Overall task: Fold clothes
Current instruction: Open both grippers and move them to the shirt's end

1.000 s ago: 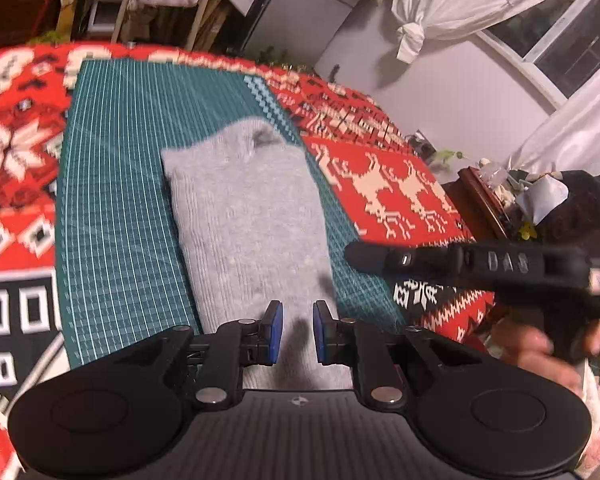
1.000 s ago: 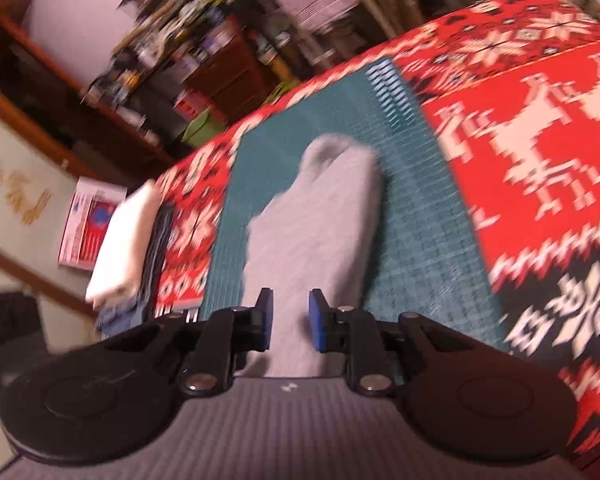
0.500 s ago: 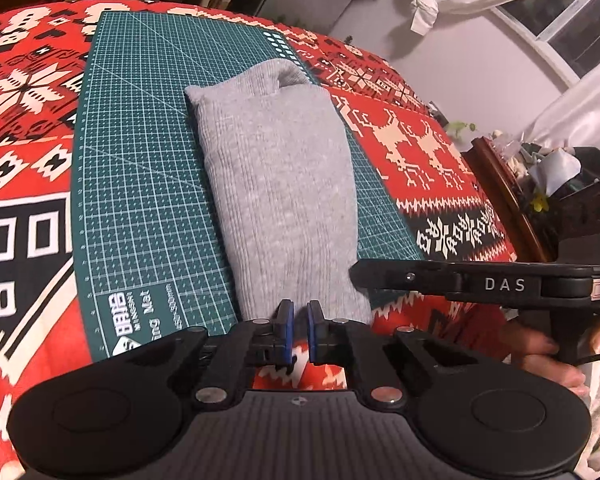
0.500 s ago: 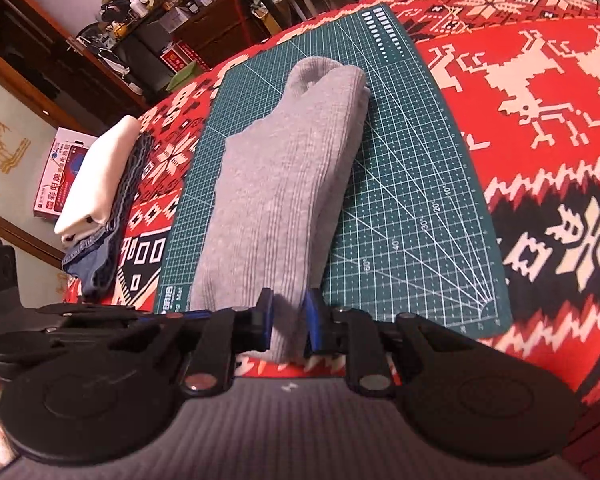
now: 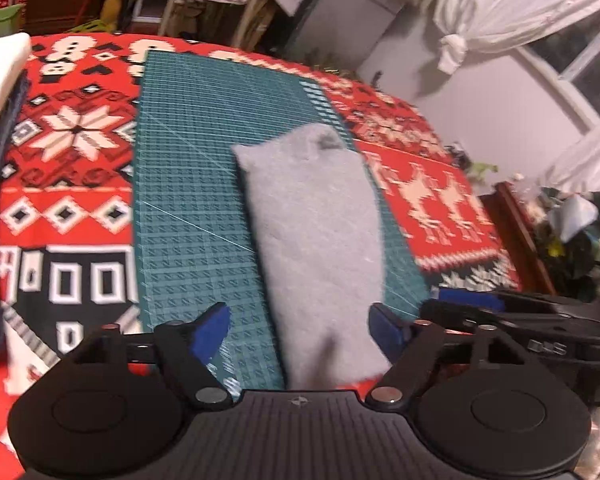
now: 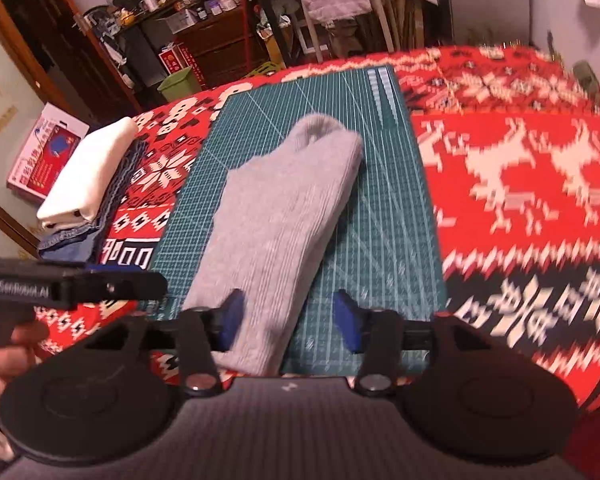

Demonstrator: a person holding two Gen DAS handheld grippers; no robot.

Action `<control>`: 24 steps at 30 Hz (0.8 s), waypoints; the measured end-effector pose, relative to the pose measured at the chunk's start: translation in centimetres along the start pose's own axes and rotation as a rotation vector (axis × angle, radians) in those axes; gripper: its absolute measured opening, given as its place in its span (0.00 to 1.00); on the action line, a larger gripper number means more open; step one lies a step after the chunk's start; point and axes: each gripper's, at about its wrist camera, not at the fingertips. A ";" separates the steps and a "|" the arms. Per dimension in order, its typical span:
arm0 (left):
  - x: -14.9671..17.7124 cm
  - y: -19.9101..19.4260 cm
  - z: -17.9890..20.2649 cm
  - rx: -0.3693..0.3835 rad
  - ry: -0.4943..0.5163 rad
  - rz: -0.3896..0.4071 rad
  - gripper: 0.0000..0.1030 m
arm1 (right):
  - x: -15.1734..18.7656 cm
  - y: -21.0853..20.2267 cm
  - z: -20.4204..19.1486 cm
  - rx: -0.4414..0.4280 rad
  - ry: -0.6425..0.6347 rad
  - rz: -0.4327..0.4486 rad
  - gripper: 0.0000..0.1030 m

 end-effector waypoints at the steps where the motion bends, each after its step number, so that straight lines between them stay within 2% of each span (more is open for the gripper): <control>1: -0.5 0.1 -0.2 -0.015 -0.005 -0.007 0.83 | -0.4 0.1 -0.1 0.015 -0.015 0.003 0.79; 4: -1.8 0.9 -1.3 -0.046 -0.030 -0.054 0.86 | -1.7 0.4 -0.2 0.058 -0.054 0.019 0.95; 6: -2.1 1.1 -1.7 -0.072 -0.021 -0.053 0.86 | -2.5 0.8 -0.1 0.089 -0.064 0.028 0.99; 11: -2.6 1.3 -1.6 -0.102 0.050 -0.003 0.86 | -3.5 2.5 0.7 0.127 -0.059 0.010 1.00; 14: -2.6 1.4 -1.1 -0.100 0.112 0.029 0.86 | -3.6 3.6 1.2 0.218 -0.034 0.031 1.00; 16: -2.7 1.4 -0.5 -0.114 0.166 0.037 0.86 | -3.7 4.0 1.3 0.248 -0.048 0.038 1.00; 19: -3.3 1.9 0.2 -0.157 0.195 0.023 0.86 | -4.1 4.0 1.5 0.222 -0.070 0.047 1.00; 22: -4.2 2.6 0.0 -0.136 0.176 -0.011 0.86 | -4.6 3.9 1.4 0.205 -0.122 0.049 1.00; 24: -4.6 2.9 -0.1 -0.135 0.161 -0.007 0.86 | -5.0 3.8 1.2 0.216 -0.159 0.067 1.00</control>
Point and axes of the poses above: each gripper's, at about its wrist camera, not at the fingertips, and y roughly the way its jaws point, z to its right, x to its underside
